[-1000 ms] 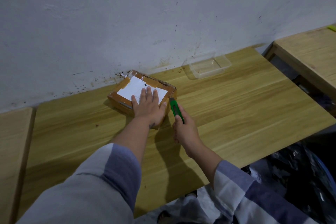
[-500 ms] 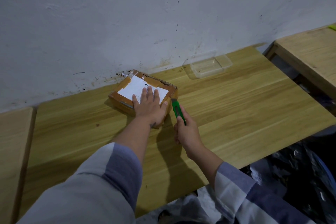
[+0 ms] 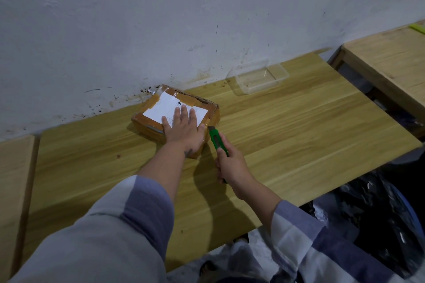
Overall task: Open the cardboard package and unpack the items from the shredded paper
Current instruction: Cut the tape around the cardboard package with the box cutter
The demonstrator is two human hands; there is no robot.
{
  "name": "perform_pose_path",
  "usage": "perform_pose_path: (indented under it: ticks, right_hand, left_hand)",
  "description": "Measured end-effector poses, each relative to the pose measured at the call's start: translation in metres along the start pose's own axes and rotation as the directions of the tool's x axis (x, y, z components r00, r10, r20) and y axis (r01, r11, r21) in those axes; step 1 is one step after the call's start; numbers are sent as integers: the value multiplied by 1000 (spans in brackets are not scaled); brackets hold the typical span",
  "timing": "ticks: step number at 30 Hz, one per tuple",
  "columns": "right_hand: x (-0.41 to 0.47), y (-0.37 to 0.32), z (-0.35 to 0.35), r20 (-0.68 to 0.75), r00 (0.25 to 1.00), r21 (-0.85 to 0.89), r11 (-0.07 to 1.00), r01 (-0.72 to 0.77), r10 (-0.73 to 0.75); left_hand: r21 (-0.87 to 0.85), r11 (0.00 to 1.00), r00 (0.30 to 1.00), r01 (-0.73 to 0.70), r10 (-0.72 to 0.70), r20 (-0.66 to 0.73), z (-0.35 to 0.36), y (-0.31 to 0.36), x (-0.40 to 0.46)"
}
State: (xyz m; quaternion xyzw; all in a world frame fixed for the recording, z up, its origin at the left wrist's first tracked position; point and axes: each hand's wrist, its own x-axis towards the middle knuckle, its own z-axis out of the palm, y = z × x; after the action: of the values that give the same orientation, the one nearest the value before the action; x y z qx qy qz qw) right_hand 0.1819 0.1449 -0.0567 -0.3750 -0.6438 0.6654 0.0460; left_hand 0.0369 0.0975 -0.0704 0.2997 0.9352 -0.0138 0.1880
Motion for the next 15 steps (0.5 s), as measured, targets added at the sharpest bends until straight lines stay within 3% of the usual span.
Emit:
perform_pose_path:
  ticks: [15]
  right_hand:
    - [-18, 6, 1, 118, 985, 157, 977, -146, 128]
  left_hand:
    - [1, 1000, 1000, 14, -14, 0, -1, 2, 0]
